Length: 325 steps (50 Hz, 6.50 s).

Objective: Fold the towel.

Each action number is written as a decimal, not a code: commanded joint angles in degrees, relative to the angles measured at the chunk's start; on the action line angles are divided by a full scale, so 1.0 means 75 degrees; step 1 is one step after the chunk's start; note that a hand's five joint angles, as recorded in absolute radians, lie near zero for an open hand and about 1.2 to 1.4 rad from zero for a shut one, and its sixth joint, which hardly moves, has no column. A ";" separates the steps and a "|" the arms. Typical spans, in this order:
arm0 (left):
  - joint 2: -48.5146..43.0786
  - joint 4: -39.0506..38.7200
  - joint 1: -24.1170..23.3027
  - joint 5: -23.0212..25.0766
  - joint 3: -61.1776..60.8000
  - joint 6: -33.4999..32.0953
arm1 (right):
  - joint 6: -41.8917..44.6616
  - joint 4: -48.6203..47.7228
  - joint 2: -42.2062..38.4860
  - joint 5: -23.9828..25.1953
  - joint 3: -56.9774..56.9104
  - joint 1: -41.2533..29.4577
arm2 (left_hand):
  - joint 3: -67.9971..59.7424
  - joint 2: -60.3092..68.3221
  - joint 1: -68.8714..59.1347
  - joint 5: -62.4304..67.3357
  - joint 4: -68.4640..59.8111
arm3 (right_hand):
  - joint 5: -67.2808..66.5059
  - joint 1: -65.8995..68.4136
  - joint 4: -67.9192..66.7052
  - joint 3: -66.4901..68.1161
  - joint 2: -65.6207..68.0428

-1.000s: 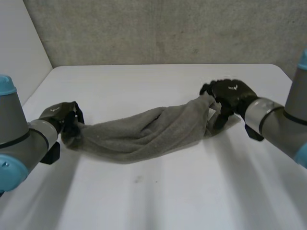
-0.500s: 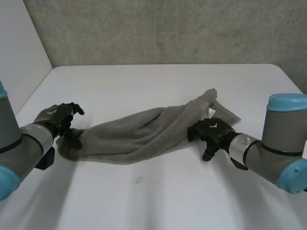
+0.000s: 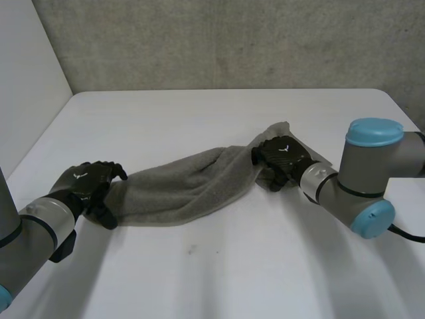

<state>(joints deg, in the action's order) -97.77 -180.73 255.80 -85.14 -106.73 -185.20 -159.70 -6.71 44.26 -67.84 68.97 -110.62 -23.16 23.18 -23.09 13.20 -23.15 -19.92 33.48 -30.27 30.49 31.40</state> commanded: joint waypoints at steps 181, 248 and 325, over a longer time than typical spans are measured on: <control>-0.0054 -0.0336 -0.0404 -0.0730 0.1235 -0.1533 | -0.0890 -0.0535 0.3040 -0.0236 0.4715 0.1659 | -0.7578 0.7576 -0.7589 0.7574 -0.7579 | -0.1348 0.0872 -0.1301 0.1271 0.1150; -0.2527 0.1527 -0.0439 -0.0027 0.4622 -0.3268 | 0.2462 0.4574 0.1844 -0.0635 -0.1696 0.1308 | -0.7578 0.7576 -0.7589 0.7574 -0.7579 | -0.6678 0.6202 -0.6631 0.6601 0.6480; -0.1660 -0.1063 -0.0240 0.0044 0.0837 -0.2881 | 0.1102 0.1363 0.2231 0.0455 0.3262 0.1718 | -0.7578 0.7576 -0.7589 0.7574 -0.7579 | -0.6678 0.6202 -0.6631 0.6601 0.6480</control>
<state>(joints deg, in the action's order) -109.92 -188.70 254.02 -84.82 -99.98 -206.70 -152.48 3.50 61.49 -64.53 93.77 -97.73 -69.68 69.76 -67.17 59.22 -69.73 -49.53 70.58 -61.17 61.75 62.03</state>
